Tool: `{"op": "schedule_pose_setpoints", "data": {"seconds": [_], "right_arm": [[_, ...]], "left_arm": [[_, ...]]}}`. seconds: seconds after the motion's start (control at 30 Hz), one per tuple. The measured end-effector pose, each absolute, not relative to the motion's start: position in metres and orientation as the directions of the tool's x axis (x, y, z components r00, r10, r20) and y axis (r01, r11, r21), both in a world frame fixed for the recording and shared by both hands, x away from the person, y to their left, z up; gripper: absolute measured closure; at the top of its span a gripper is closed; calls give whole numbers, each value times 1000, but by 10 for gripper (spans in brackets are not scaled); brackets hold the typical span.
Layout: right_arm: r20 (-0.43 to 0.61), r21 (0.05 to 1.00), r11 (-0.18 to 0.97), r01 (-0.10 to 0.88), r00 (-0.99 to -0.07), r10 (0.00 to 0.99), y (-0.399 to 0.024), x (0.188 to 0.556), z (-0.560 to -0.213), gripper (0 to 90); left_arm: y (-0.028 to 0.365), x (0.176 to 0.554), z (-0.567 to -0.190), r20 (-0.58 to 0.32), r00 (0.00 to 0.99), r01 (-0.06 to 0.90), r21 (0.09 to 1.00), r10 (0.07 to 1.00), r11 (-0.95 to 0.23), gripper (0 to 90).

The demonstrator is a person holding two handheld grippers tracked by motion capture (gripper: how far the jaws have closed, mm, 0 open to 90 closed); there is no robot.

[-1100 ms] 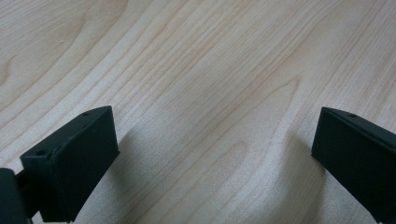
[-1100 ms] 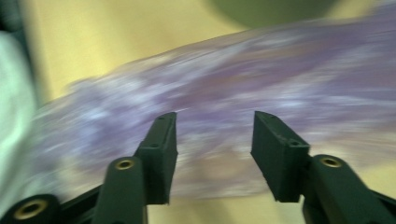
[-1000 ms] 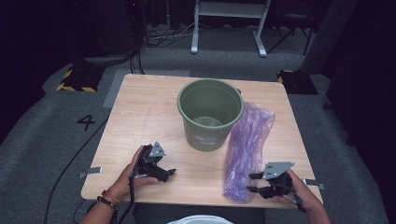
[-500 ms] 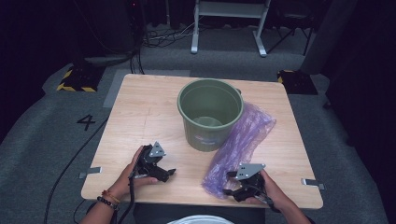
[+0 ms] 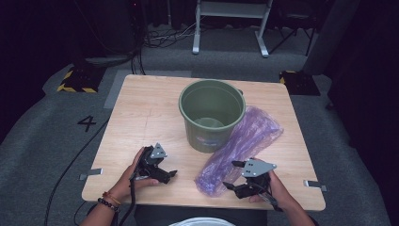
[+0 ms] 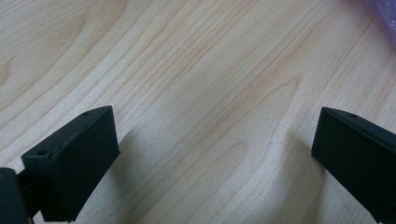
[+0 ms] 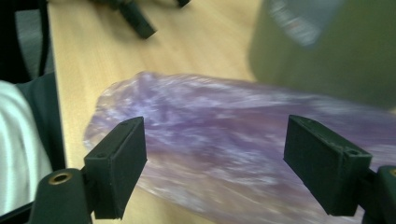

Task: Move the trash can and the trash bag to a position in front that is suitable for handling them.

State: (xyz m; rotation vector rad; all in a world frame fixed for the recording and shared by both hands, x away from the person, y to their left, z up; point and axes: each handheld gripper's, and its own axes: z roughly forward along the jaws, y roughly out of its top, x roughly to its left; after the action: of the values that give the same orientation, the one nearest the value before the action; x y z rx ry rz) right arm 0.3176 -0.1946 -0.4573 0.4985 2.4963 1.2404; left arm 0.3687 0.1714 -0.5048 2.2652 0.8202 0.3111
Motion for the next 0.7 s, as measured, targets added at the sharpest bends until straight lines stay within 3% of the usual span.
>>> {"op": "schedule_pose_setpoints", "data": {"seconds": [0.13, 0.33, 0.7], "right_arm": [[-213, 809, 571, 143, -833, 511, -219, 326, -452, 193], [-237, 779, 572, 256, -725, 647, -267, 360, -465, 198], [-155, 793, 538, 284, -761, 630, -268, 400, -470, 185]], "left_arm": [[172, 369, -505, -11, 774, 466, 687, 633, -558, 3], [172, 369, -505, -12, 775, 466, 687, 632, -558, 3], [172, 369, -505, -12, 774, 466, 687, 633, -558, 3]]}}
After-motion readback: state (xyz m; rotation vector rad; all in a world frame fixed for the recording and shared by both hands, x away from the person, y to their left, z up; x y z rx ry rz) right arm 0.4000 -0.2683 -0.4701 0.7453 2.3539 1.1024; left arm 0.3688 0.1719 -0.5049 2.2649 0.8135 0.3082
